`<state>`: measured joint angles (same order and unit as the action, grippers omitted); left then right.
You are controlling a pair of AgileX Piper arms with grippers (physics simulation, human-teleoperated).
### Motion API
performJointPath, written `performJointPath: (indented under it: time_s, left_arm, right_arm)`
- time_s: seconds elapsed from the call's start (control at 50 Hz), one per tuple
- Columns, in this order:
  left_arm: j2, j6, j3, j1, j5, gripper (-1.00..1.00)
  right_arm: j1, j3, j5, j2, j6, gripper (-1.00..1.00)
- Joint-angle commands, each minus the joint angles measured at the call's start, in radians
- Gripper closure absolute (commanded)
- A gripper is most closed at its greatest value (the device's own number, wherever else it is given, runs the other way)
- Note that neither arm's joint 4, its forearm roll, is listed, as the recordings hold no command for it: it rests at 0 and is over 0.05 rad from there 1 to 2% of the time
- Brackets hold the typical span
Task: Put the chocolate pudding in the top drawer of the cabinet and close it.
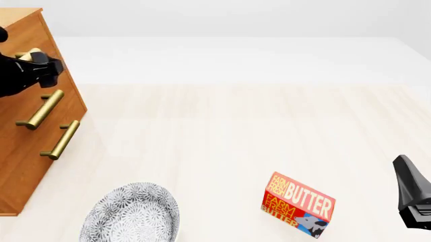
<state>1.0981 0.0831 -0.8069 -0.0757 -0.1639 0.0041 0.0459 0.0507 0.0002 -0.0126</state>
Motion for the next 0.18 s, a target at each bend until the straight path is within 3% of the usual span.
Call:
performJointPath:
  time_s: [0.02,0.18]
  left_arm:
    - [-0.048,0.008,0.034,0.012,-0.002,-1.00]
    - [-0.096,-0.003,0.035,0.015,-0.041,-1.00]
  right_arm:
    - [0.000,0.000,0.000,0.000,0.000,-1.00]
    - [0.000,0.000,0.000,0.000,0.000,-1.00]
